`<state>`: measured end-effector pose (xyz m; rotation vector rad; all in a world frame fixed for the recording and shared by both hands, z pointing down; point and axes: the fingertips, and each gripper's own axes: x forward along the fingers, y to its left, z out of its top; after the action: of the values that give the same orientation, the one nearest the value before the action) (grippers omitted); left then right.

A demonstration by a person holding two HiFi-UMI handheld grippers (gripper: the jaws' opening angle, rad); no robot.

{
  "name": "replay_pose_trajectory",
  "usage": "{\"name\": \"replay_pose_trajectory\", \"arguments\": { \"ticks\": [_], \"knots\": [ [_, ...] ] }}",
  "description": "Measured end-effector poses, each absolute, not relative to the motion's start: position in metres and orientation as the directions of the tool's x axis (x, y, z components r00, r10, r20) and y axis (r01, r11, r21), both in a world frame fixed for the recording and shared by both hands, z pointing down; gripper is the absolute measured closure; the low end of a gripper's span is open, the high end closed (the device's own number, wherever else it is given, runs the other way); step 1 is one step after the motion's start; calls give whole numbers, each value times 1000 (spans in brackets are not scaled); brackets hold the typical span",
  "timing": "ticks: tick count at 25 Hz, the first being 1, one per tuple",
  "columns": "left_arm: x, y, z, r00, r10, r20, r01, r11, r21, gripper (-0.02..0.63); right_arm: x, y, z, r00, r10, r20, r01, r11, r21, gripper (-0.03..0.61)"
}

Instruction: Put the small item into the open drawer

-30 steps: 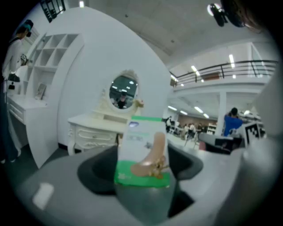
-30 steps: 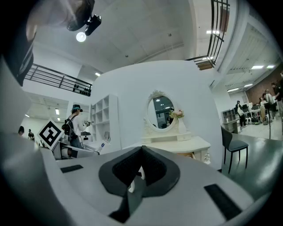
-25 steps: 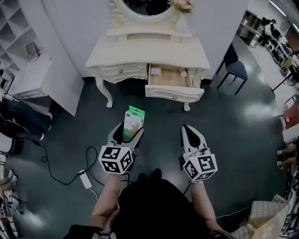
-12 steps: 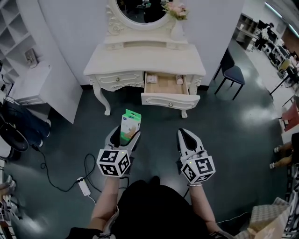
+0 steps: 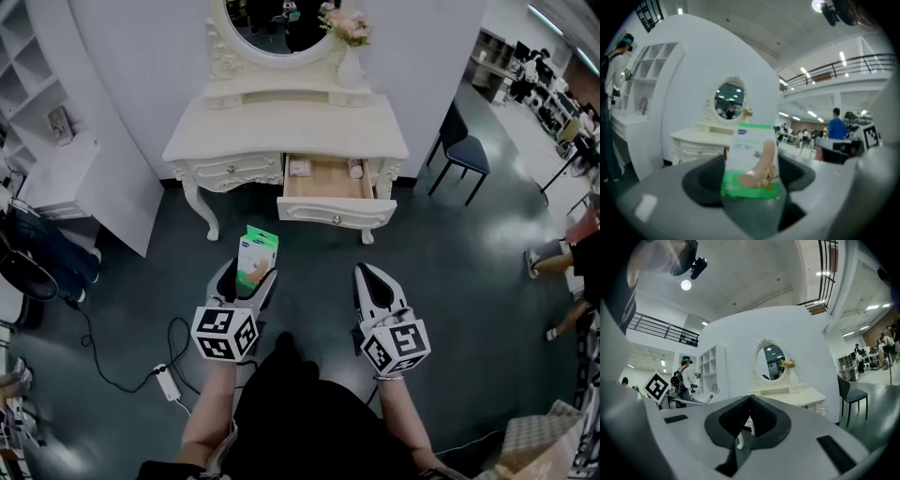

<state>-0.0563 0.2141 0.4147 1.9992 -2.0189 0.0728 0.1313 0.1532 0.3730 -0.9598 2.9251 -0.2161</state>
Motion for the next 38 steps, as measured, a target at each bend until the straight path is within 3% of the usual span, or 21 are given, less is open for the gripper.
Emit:
{"name": "replay_pose_trajectory", "arguments": {
  "ticks": [38],
  "knots": [
    [-192, -58, 422, 111, -964, 243, -981, -66, 183, 256, 7, -91, 378, -723, -690, 45, -688, 711, -146, 581]
  ]
}}
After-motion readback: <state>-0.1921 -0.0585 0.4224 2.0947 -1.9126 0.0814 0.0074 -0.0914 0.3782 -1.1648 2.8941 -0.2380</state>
